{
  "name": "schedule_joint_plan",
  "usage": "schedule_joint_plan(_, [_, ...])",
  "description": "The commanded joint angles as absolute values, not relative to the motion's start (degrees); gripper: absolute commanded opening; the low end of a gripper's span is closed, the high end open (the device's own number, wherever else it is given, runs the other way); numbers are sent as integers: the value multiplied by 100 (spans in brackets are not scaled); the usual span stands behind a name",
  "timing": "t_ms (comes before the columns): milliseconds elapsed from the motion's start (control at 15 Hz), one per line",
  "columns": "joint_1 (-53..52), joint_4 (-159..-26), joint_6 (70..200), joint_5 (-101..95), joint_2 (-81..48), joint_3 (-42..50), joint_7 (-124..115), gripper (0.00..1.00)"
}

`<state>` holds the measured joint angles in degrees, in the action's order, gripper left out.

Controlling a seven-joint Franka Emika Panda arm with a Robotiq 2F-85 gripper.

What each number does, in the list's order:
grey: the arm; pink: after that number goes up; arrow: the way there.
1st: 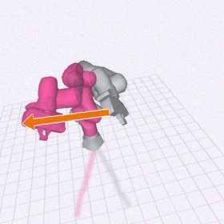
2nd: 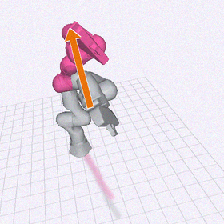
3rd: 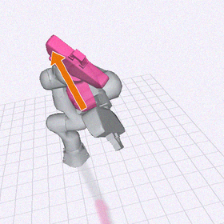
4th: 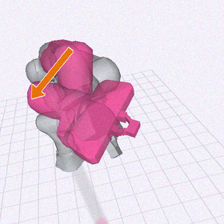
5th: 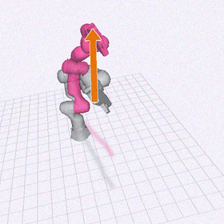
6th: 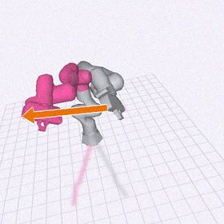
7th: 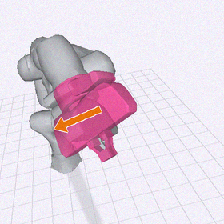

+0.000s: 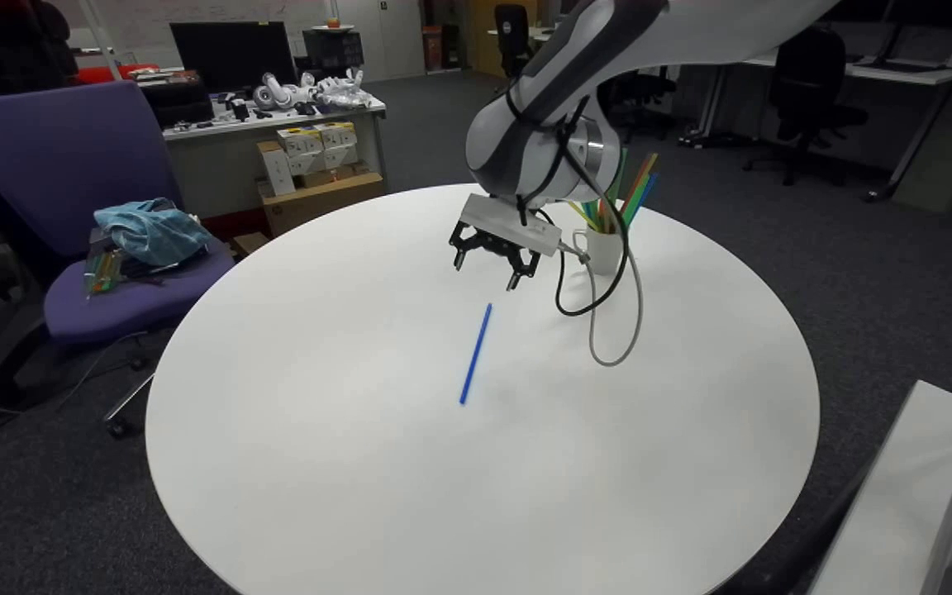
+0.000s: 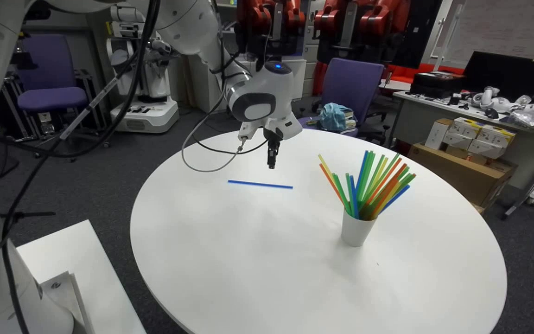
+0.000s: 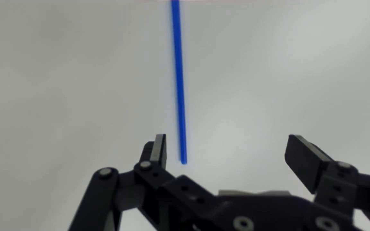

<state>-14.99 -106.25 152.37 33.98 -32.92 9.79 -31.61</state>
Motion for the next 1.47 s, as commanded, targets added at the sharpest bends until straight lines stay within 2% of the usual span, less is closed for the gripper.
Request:
schedule_joint_plan(0, [-1403, -10828, 14767, 2444, -3272, 981, -3994, 100])
schedule_joint_plan(400, [-1554, -10828, 14883, 1163, -3384, 1000, -5230, 100])
schedule_joint_plan(933, [-1572, -10727, 14876, 980, -3594, 581, -5566, 100])
schedule_joint_plan(1400, [-1665, -10799, 14969, 842, -3821, 568, -5559, 100])
